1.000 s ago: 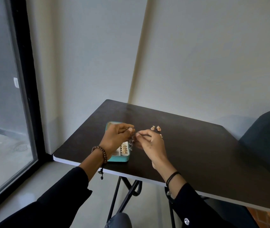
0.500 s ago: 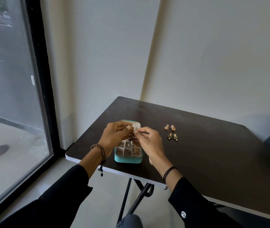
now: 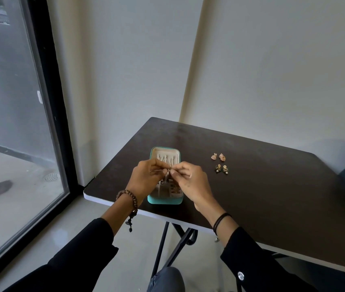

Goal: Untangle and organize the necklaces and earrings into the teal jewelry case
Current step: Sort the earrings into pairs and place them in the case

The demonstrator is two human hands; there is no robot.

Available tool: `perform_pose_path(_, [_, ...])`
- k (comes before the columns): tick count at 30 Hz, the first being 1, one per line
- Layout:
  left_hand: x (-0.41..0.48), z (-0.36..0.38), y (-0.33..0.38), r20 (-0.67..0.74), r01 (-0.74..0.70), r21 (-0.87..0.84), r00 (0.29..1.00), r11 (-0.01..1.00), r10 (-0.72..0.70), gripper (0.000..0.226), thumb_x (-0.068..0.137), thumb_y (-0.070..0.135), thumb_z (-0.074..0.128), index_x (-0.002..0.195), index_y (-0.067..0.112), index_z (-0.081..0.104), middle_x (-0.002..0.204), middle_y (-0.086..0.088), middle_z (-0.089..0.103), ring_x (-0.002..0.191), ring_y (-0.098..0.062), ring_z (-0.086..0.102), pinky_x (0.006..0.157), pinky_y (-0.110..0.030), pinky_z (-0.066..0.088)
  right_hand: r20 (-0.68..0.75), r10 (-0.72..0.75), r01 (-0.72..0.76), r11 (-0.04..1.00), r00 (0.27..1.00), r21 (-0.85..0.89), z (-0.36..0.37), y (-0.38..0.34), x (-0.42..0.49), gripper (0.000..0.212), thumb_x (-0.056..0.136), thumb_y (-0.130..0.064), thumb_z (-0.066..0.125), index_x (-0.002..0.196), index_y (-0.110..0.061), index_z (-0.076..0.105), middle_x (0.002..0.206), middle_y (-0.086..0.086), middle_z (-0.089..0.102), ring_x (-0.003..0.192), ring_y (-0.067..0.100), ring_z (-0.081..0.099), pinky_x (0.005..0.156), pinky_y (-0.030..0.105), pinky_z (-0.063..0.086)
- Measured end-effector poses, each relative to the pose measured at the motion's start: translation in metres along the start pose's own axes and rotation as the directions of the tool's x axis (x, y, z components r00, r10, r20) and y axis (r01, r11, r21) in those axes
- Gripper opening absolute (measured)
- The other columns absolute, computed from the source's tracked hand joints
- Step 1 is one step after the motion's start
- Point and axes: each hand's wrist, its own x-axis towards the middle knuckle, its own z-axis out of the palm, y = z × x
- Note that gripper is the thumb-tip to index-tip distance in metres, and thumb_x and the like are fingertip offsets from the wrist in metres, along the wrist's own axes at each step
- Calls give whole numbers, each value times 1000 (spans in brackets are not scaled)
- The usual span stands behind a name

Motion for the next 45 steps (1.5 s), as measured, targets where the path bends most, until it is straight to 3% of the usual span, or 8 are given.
perform_pose_path(5, [-2, 1, -1, -15, -33, 194, 999, 980, 37, 17, 89, 15, 72, 106, 14, 75, 118, 0, 68, 99, -9, 63, 63, -8, 48, 21, -45, 46, 995, 999, -84, -3, 0, -1, 10, 94, -18, 72, 103, -19, 78, 96, -11, 76, 90, -2, 71, 80, 14, 56])
perform_pose_path(8, [-1, -1, -4, -19, -46, 262, 998, 964, 53, 17, 88, 17, 72, 105, 15, 76, 120, -2, 68, 96, -11, 62, 65, -9, 48, 47, -51, 57, 988, 998, -142, -4, -1, 0, 13, 95, -20, 72, 107, -20, 78, 104, -9, 76, 94, -1, 69, 77, 9, 52])
perform_pose_path(14, [7, -2, -16, -4, -95, 421, 994, 902, 106, 20, 90, 23, 70, 109, 21, 75, 122, -2, 69, 110, -19, 63, 86, -36, 59, 89, -73, 92, 968, 993, -235, -2, 1, 4, 16, 96, -17, 70, 110, -16, 77, 105, -3, 76, 92, 3, 68, 72, 2, 48])
perform_pose_path(17, [10, -2, -19, -56, -86, 501, 990, 861, 132, 20, 91, 27, 69, 110, 30, 73, 116, 2, 71, 109, -19, 62, 83, -43, 59, 85, -98, 117, 957, 992, -265, 1, 2, 6, 17, 96, -15, 70, 112, -12, 76, 105, -1, 76, 89, 3, 66, 71, -2, 44])
perform_pose_path(21, [12, -2, -18, -120, -100, 503, 976, 858, 184, 16, 91, 21, 69, 106, 28, 72, 108, 6, 74, 101, -20, 64, 75, -43, 60, 52, -113, 123, 953, 992, -276, 1, 8, 3, 18, 96, -14, 70, 113, -14, 75, 107, -3, 74, 87, -1, 65, 69, -1, 46])
perform_pose_path(28, [11, 10, -4, -103, -126, 490, 974, 863, 201, 15, 91, 20, 69, 103, 28, 73, 101, 9, 73, 101, -19, 64, 79, -44, 58, -32, -160, 149, 961, 987, -231, -21, 10, -5, 13, 95, -11, 69, 107, -13, 76, 98, -9, 73, 84, -9, 63, 74, 2, 47])
perform_pose_path(39, [9, 77, 43, 87, -250, 386, 968, 888, 234, 18, 93, 13, 64, 107, 21, 72, 101, 5, 73, 98, -11, 66, 88, -32, 55, -132, -90, 59, 973, 987, -224, -81, 37, -12, 12, 97, -12, 68, 106, -17, 75, 95, -9, 73, 87, -6, 66, 74, 2, 46])
perform_pose_path(45, [22, 143, 48, 120, -190, 294, 980, 937, 161, 17, 90, 12, 64, 102, 18, 75, 101, 1, 74, 95, -11, 68, 90, -25, 53, -205, -29, -18, 974, 978, -225, -120, 70, -2, 12, 95, -11, 70, 103, -16, 76, 94, -8, 75, 89, 0, 69, 75, 7, 50])
